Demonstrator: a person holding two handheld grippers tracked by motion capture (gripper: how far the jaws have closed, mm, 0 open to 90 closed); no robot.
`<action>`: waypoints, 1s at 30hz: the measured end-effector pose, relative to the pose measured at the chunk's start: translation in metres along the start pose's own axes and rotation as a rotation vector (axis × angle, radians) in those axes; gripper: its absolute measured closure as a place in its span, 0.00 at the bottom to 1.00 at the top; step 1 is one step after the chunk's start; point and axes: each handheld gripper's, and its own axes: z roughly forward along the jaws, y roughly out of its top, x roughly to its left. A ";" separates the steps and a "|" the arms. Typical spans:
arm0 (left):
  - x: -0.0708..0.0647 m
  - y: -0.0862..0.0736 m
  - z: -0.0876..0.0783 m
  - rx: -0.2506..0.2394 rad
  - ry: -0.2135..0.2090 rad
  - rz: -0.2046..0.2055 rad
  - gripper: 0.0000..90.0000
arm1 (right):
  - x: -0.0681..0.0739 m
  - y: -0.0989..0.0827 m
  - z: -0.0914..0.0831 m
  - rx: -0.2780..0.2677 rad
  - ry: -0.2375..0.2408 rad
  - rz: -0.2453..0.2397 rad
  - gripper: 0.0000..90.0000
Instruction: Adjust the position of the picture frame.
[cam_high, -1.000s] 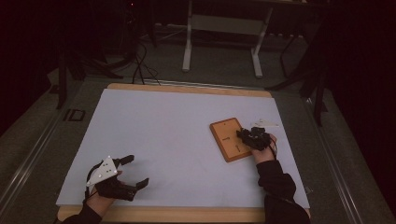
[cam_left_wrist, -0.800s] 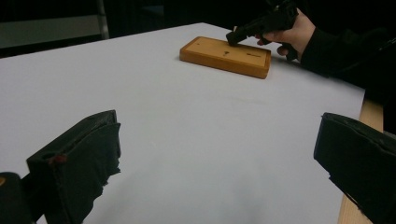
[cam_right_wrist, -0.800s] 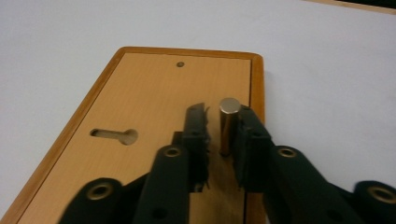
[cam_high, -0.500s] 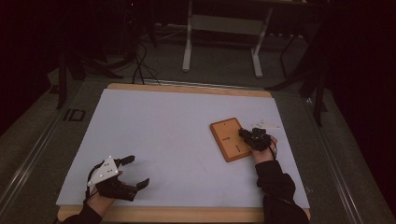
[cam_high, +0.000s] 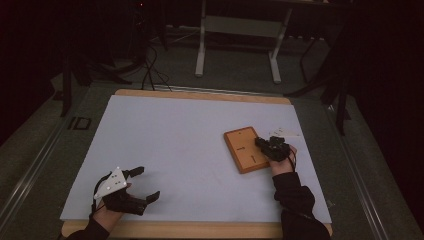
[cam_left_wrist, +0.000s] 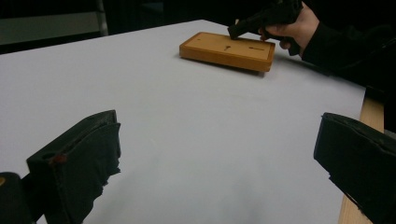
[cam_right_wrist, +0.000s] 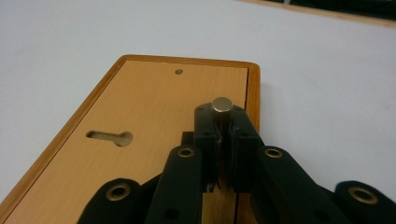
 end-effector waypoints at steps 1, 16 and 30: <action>0.000 0.000 0.000 0.000 0.000 -0.001 0.01 | 0.001 0.001 -0.001 -0.004 -0.004 -0.009 0.94; 0.000 0.000 0.000 -0.002 0.001 0.000 0.01 | 0.017 0.029 -0.016 -0.072 0.050 -0.034 0.94; 0.000 0.000 -0.001 -0.006 0.000 -0.003 0.01 | 0.049 0.045 -0.013 -0.106 0.146 -0.099 0.94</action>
